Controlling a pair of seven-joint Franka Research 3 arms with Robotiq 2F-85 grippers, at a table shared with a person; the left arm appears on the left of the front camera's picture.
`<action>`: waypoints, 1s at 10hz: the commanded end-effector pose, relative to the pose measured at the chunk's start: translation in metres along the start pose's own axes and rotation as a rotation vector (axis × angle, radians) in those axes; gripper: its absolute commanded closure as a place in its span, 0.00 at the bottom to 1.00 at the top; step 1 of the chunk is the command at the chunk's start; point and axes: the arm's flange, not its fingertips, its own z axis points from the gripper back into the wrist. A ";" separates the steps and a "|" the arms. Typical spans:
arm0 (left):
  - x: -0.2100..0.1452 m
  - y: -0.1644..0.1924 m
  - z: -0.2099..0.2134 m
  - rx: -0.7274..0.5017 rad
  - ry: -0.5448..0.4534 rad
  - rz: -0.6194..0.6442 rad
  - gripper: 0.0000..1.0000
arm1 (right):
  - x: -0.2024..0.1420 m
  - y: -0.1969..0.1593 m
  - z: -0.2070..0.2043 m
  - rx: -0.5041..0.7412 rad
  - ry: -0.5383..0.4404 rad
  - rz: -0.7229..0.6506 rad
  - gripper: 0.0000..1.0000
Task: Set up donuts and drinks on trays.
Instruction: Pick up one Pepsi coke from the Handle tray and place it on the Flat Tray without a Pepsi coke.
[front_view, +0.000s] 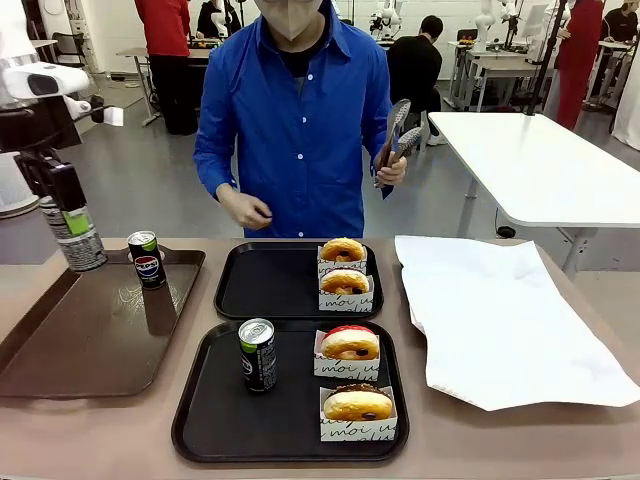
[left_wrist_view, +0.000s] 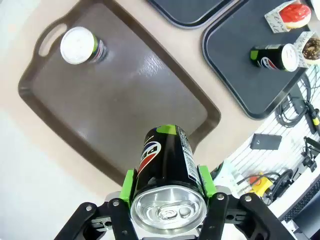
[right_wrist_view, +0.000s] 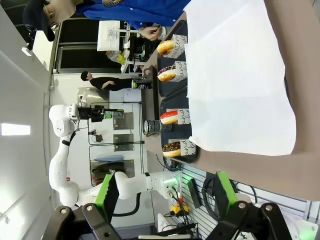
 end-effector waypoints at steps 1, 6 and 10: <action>0.014 -0.005 -0.001 0.015 -0.044 -0.005 0.41 | 0.003 0.001 -0.002 0.021 -0.009 0.010 0.00; 0.170 -0.079 -0.055 0.058 -0.022 -0.040 0.41 | 0.003 0.001 -0.002 0.021 -0.009 0.010 0.00; 0.231 -0.091 -0.104 0.119 -0.006 0.014 0.41 | 0.003 0.001 -0.002 0.021 -0.009 0.010 0.00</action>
